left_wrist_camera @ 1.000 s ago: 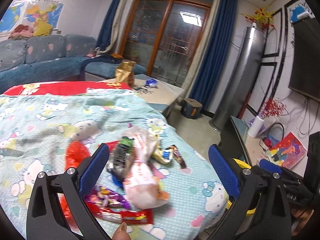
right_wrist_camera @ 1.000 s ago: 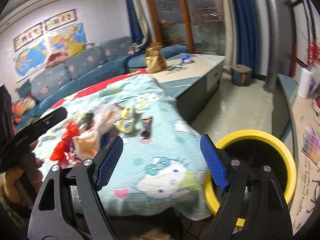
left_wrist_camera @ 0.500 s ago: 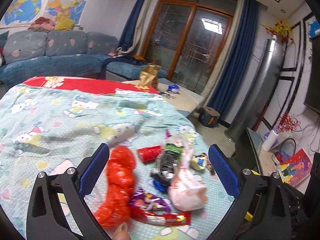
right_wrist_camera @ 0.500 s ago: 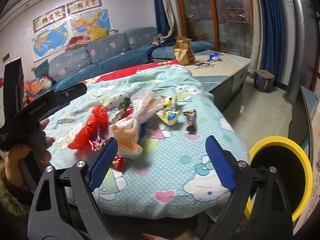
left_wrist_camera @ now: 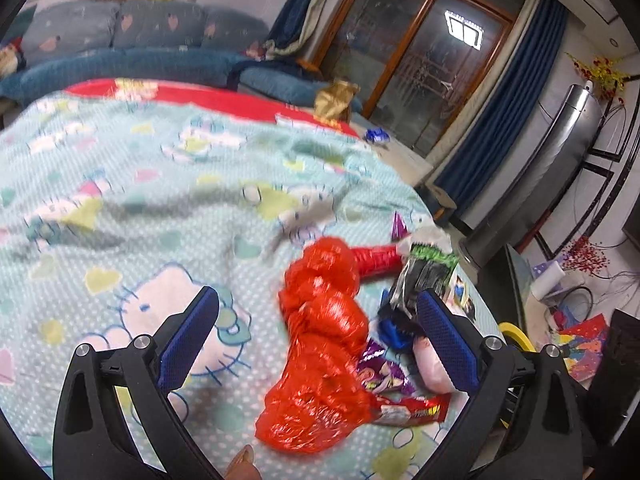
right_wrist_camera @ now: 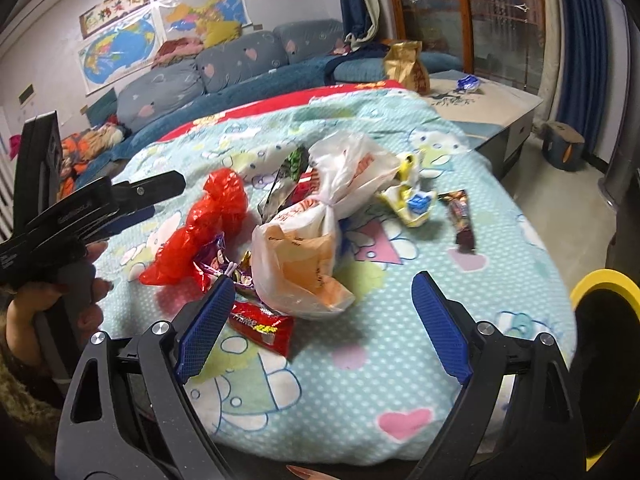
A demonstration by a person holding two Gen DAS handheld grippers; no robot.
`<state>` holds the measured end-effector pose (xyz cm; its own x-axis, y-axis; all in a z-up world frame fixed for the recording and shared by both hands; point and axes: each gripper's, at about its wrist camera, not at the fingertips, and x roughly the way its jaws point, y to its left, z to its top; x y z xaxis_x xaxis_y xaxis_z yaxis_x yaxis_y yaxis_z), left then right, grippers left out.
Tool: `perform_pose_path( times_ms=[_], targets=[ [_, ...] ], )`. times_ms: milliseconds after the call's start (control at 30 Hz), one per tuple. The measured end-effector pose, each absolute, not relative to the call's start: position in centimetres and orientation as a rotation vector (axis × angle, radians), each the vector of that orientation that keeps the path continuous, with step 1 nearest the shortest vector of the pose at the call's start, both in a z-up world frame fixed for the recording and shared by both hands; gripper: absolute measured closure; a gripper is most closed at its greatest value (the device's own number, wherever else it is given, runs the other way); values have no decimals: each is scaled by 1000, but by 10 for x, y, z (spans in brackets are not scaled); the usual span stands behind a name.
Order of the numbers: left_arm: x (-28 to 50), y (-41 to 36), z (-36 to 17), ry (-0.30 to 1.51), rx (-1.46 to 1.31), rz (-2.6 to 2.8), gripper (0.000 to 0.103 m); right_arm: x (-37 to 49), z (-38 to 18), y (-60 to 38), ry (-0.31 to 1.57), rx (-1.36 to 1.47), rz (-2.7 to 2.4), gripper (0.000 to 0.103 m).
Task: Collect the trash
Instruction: 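Grasp the red plastic bag with the left tool while the right tool grasps the white printed bag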
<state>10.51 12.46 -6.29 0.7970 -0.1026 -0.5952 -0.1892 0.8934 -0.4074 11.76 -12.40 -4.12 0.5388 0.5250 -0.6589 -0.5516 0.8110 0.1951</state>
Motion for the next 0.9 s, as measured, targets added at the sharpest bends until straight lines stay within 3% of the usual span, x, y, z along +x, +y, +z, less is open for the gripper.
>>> perform_pose_path(
  times_ms=[333, 633, 733, 900],
  targets=[
    [114, 130, -86, 748, -573, -23, 9, 133, -59, -100, 798, -48, 656, 23],
    [119, 130, -98, 779, -644, -83, 41, 133, -63, -92, 800, -79, 701, 56],
    [119, 128, -96, 778, -645, -94, 58, 126, -60, -89, 771, -109, 713, 58],
    [116, 128, -88, 749, -640, -95, 63, 119, -54, -91, 730, -127, 716, 60]
  ],
)
